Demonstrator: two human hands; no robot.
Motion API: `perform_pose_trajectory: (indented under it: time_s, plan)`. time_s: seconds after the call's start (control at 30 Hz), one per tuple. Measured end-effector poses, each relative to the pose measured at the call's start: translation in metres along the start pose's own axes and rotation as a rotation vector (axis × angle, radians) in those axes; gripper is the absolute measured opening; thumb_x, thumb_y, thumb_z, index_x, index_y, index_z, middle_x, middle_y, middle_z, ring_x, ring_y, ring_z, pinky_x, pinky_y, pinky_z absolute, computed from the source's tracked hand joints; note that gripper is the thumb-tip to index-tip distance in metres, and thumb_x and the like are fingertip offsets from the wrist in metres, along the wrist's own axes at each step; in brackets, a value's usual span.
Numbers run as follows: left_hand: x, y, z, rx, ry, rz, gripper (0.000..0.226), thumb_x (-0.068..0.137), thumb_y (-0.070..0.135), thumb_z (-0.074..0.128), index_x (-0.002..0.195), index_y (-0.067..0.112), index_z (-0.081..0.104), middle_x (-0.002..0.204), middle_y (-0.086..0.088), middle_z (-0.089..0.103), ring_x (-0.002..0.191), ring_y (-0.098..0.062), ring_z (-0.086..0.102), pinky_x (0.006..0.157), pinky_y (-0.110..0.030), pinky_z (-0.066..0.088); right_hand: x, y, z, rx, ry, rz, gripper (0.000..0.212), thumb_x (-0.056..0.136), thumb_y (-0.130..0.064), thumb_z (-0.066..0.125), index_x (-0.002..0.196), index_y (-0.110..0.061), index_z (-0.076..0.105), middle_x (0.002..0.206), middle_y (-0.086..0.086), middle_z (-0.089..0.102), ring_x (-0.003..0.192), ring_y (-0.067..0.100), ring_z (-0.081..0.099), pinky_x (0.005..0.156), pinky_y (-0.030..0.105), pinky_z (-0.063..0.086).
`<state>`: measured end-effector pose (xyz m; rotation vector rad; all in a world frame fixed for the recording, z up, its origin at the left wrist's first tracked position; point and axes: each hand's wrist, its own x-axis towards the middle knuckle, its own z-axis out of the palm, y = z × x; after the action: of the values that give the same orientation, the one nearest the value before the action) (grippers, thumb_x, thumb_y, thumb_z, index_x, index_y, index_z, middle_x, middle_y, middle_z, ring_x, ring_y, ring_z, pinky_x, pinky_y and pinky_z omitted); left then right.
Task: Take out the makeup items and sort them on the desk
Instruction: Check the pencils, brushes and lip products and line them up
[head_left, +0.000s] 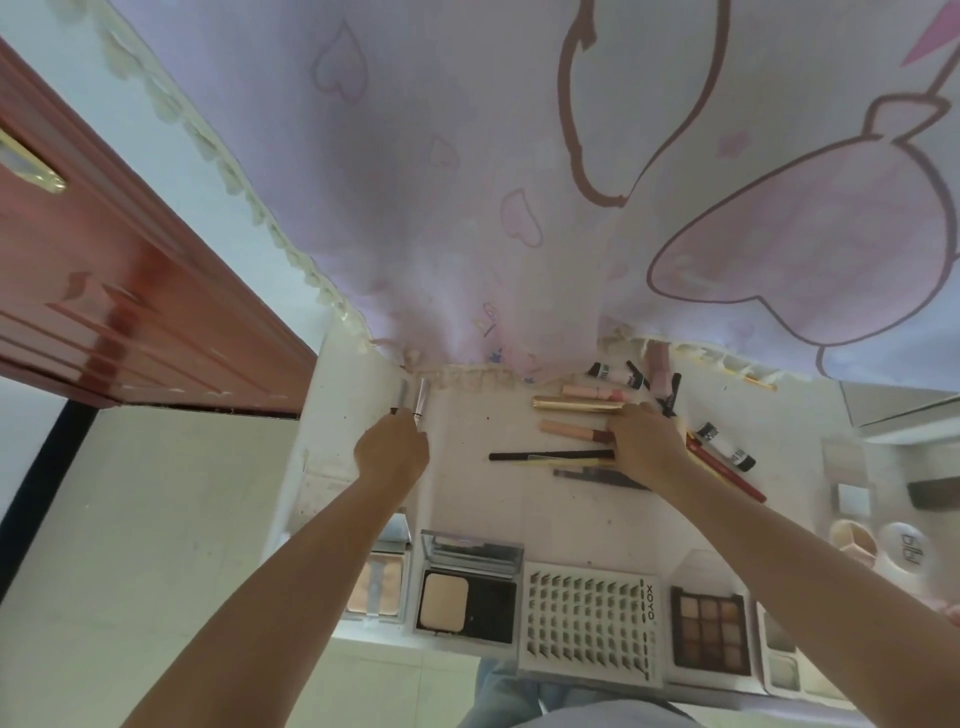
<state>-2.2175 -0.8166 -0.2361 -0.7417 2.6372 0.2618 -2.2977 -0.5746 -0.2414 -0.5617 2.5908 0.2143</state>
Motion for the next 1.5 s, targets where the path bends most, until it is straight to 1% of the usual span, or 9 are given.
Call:
perform_pose_trajectory:
  time_s: [0.17,0.3,0.5,0.8,0.97,1.13,1.27,1.37,1.5]
  plan:
    - [-0.012,0.021,-0.016,-0.024,-0.033,0.306,0.035,0.097,0.029,0.039,0.124,0.009,0.046,0.123,-0.009,0.055,0.113,-0.023,0.053,0.092,-0.031,0.043,-0.014,0.002,-0.009,0.121,0.066,-0.100,0.034,0.094,-0.015,0.042,0.127,-0.007,0.041,0.131,0.008,0.046,0.119,0.023,0.045,0.096,0.029,0.040]
    - [-0.034,0.051,-0.033,-0.117,-0.036,0.615,0.045,0.096,0.032,0.041,0.135,0.010,0.036,0.135,-0.007,0.044,0.125,-0.021,0.041,0.100,-0.028,0.035,-0.042,-0.011,-0.048,0.537,0.174,-0.259,0.025,0.097,-0.014,0.035,0.110,-0.002,0.054,0.083,-0.002,0.052,0.079,0.013,0.051,0.072,0.018,0.036]
    - [-0.071,0.072,-0.056,-0.184,-0.014,0.653,0.032,0.100,0.028,0.029,0.112,0.003,0.046,0.100,-0.014,0.061,0.088,-0.031,0.058,0.064,-0.026,0.031,-0.068,-0.018,-0.095,1.239,0.144,-0.126,0.033,0.100,-0.013,0.031,0.070,-0.012,0.046,0.033,-0.011,0.045,0.032,0.004,0.030,0.038,0.015,0.025]
    - [-0.112,0.054,-0.092,-0.174,0.130,0.751,0.029,0.099,0.030,0.030,0.109,0.007,0.044,0.064,0.012,0.035,0.049,-0.003,0.032,0.046,-0.014,0.030,-0.099,-0.020,-0.116,1.069,0.261,-0.374,0.032,0.096,-0.010,0.036,0.067,-0.022,0.044,0.048,-0.008,0.044,0.034,0.003,0.033,0.040,0.012,0.027]
    - [-0.132,0.046,-0.116,-0.371,-0.135,0.781,0.025,0.098,0.022,0.033,0.074,0.029,0.033,0.060,0.013,0.034,0.046,0.000,0.031,0.047,-0.009,0.033,-0.116,-0.017,-0.115,0.985,0.395,-0.597,0.028,0.094,-0.015,0.038,0.070,-0.029,0.041,0.044,-0.012,0.048,0.041,0.007,0.039,0.041,0.013,0.029]
    - [-0.137,0.030,-0.128,-0.989,-0.738,0.632,0.028,0.093,0.033,0.037,0.075,0.013,0.044,0.045,0.016,0.035,0.037,0.001,0.026,0.039,-0.008,0.023,-0.133,-0.013,-0.119,0.802,0.597,-0.877,0.013,0.086,-0.028,0.032,0.079,-0.033,0.042,0.057,-0.014,0.040,0.050,0.004,0.040,0.049,0.008,0.033]
    - [-0.139,0.033,-0.130,-0.657,-0.204,0.634,0.026,0.098,0.020,0.035,0.076,0.017,0.048,0.056,0.013,0.046,0.044,0.003,0.040,0.047,-0.006,0.034,-0.125,-0.005,-0.129,0.722,0.441,-0.800,0.010,0.093,-0.021,0.041,0.100,-0.022,0.048,0.080,-0.013,0.055,0.075,0.002,0.057,0.065,0.012,0.046]
    - [-0.140,0.038,-0.122,-0.298,0.186,0.725,0.026,0.098,0.029,0.032,0.081,0.015,0.046,0.064,0.013,0.035,0.056,0.001,0.035,0.059,-0.008,0.035,-0.119,-0.005,-0.128,0.805,0.132,-0.606,0.024,0.096,-0.025,0.036,0.088,-0.023,0.058,0.057,-0.013,0.060,0.047,-0.003,0.056,0.047,0.007,0.044]
    - [-0.139,0.040,-0.108,-0.052,0.555,0.824,0.048,0.099,0.036,0.020,0.075,0.017,0.058,0.059,0.015,0.040,0.050,0.003,0.026,0.042,0.002,0.013,-0.124,-0.006,-0.129,0.863,0.193,-0.572,0.032,0.097,-0.020,0.036,0.068,-0.028,0.048,0.039,-0.013,0.052,0.035,0.001,0.044,0.047,0.008,0.039]
